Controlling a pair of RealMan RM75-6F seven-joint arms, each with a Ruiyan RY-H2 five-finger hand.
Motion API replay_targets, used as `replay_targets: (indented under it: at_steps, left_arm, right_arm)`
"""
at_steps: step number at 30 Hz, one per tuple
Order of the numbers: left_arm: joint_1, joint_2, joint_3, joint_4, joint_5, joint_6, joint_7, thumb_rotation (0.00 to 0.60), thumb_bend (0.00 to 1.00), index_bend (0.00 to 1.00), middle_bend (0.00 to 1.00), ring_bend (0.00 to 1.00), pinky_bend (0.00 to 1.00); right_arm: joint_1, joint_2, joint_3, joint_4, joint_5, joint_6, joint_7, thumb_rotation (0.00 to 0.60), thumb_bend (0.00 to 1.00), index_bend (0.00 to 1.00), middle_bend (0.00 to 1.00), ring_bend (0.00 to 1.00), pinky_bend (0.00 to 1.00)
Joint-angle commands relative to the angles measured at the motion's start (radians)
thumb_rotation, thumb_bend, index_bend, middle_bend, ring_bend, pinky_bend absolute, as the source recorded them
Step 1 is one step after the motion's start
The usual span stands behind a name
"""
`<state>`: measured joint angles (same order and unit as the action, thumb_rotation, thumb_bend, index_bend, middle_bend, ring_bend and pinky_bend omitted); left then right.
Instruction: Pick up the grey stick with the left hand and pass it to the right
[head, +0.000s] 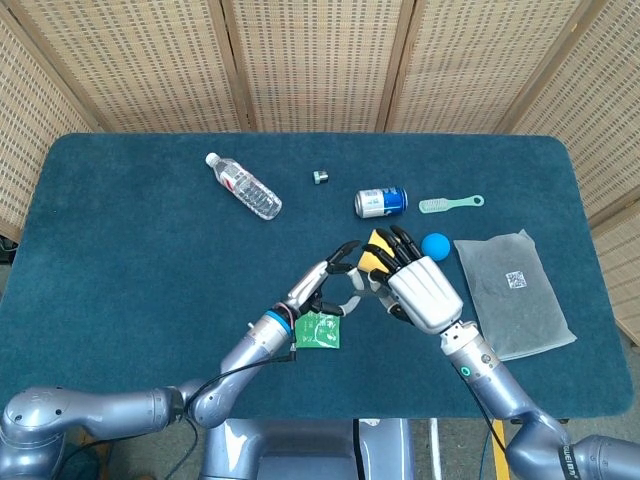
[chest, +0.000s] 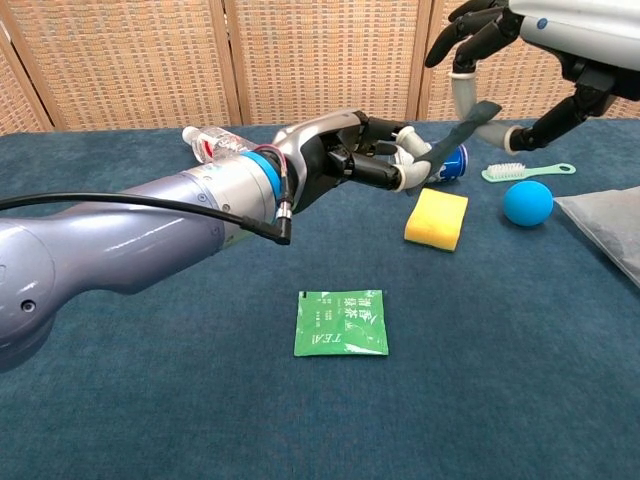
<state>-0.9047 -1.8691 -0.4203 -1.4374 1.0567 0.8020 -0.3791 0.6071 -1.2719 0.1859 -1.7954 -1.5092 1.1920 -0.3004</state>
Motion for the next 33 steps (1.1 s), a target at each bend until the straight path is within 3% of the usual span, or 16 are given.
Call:
replay_targets:
  at_steps: [1,12,20,28,33]
  left_arm:
    - [0.006,0.008,0.002,0.005,-0.003,0.002,-0.001,0.600,0.45,0.79,0.00,0.00,0.00]
    - [0.070,0.102,0.016,0.047,-0.009,0.008,-0.028,0.600,0.45,0.79,0.00,0.00,0.00]
    - [0.164,0.263,0.041,0.078,0.022,0.041,-0.041,0.600,0.45,0.80,0.00,0.00,0.00]
    - [0.211,0.434,0.090,0.036,0.051,0.082,0.121,0.600,0.45,0.80,0.00,0.00,0.00]
    - [0.220,0.539,0.128,-0.051,-0.002,0.114,0.357,0.600,0.45,0.81,0.00,0.00,0.00]
  right_arm:
    - [-0.004,-0.013,-0.002,0.039,-0.032,0.030,-0.004,0.600,0.72,0.82,0.29,0.00,0.00]
    - [-0.030,-0.004,-0.002,0.105,-0.056,0.091,0.014,0.600,0.72,0.83,0.27,0.00,0.00]
    - [-0.059,0.005,-0.018,0.164,-0.051,0.113,0.045,0.600,0.72,0.83,0.26,0.00,0.00]
    - [-0.076,-0.002,-0.033,0.184,-0.053,0.121,0.060,0.600,0.72,0.83,0.25,0.00,0.00]
    - [-0.080,-0.015,-0.041,0.169,-0.060,0.121,0.042,0.600,0.72,0.83,0.25,0.00,0.00]
